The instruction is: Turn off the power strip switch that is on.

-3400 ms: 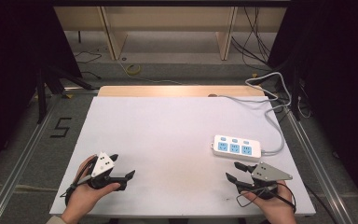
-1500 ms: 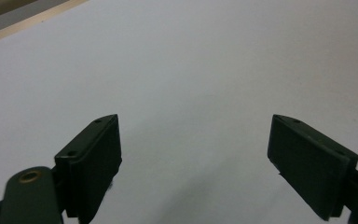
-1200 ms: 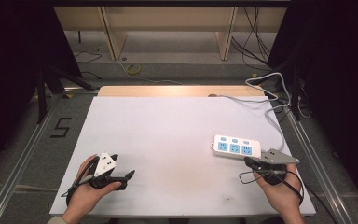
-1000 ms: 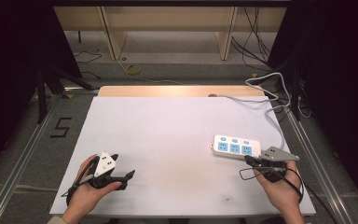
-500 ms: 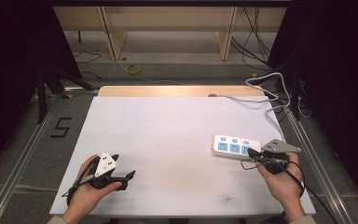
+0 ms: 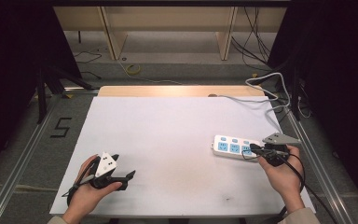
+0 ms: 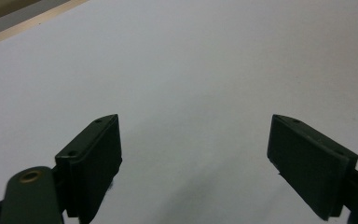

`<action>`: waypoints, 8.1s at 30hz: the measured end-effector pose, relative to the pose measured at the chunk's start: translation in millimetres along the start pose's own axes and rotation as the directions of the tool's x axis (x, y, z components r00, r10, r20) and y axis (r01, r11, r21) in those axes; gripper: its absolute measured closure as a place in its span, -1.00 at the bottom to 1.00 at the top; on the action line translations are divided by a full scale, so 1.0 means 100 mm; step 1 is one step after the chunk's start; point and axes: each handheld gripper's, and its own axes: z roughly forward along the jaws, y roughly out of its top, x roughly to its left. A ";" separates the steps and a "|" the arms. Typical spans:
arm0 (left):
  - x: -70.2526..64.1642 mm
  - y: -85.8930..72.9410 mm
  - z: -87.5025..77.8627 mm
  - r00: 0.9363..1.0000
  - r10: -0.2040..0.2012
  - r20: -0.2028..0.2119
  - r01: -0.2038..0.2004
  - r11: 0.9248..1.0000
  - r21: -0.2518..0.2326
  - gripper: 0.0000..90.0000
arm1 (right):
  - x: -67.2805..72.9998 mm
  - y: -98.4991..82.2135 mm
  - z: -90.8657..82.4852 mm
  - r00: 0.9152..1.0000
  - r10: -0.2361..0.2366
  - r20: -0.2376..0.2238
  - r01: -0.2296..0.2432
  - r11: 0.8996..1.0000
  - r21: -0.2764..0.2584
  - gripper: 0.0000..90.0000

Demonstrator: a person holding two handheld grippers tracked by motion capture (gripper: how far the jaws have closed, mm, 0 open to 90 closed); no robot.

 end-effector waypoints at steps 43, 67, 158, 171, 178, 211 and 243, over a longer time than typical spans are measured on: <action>0.00 0.00 0.00 1.000 0.002 -0.003 -0.002 1.000 0.002 -0.61 | -0.13 0.22 0.27 1.000 0.016 0.013 -0.017 0.996 0.087 1.00; 0.00 0.00 0.00 1.000 0.003 -0.004 -0.003 1.000 0.003 -0.61 | -0.25 0.28 0.42 0.999 0.029 0.032 -0.033 0.990 0.136 1.00; 0.01 -0.01 0.00 1.000 0.014 -0.004 -0.014 1.000 0.008 -0.61 | -0.34 0.33 0.79 0.999 0.037 0.024 -0.042 0.954 0.297 1.00; 0.01 -0.01 0.00 1.000 0.014 -0.004 -0.014 1.000 0.007 -0.61 | -0.33 0.32 0.79 0.999 0.032 0.030 -0.040 0.953 0.299 1.00; 0.00 -0.01 0.00 1.000 0.013 -0.005 -0.013 1.000 0.009 -0.61 | -0.29 0.32 0.81 0.999 0.044 0.006 -0.044 0.955 0.294 1.00; 0.00 -0.01 0.01 1.000 0.014 -0.002 -0.014 1.000 0.009 -0.61 | -0.29 0.35 0.79 0.998 0.030 0.049 -0.045 0.938 0.342 1.00; 0.00 0.00 0.01 1.000 0.017 -0.002 -0.017 1.000 0.008 -0.61 | -0.30 0.34 0.79 0.997 0.054 0.046 -0.067 0.940 0.334 1.00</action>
